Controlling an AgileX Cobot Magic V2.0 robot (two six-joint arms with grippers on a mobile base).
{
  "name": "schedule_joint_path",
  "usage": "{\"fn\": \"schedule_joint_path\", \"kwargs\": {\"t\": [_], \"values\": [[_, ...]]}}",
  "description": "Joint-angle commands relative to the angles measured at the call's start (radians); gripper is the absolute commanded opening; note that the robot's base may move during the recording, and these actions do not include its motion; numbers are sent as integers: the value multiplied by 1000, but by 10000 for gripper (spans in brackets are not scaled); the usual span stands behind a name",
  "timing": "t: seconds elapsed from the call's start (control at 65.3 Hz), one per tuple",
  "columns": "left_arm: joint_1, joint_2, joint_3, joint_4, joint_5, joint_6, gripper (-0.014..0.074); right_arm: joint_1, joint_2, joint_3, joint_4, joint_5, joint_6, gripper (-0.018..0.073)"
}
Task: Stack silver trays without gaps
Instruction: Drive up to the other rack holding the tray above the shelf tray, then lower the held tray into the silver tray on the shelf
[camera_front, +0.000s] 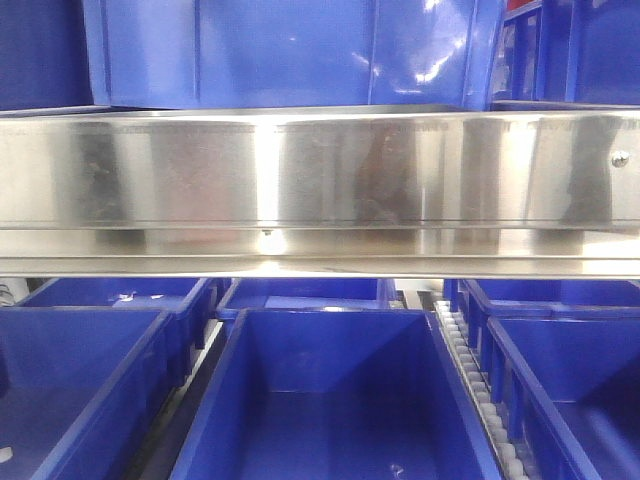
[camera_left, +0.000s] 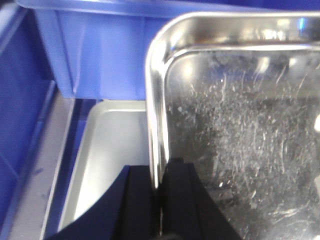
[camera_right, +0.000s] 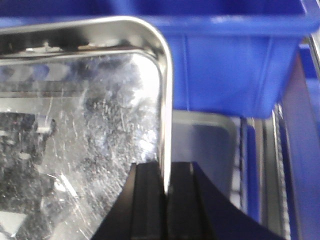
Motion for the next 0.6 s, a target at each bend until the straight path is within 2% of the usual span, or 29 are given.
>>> {"fn": "schedule_joint_path", "kwargs": {"t": [0.0,0.276,0.582], "values": [[-11,-1,-5,-10,-29,21,-16,4,-11,-7,6,-163,-7,-75],[-11,-1,-5,-10,-29,21,-16,4,-11,-7,6,-272,-7,-75],[-11,-1,-5,-10,-29,21,-16,4,-4,-7,6,-207,-7,-75]]}}
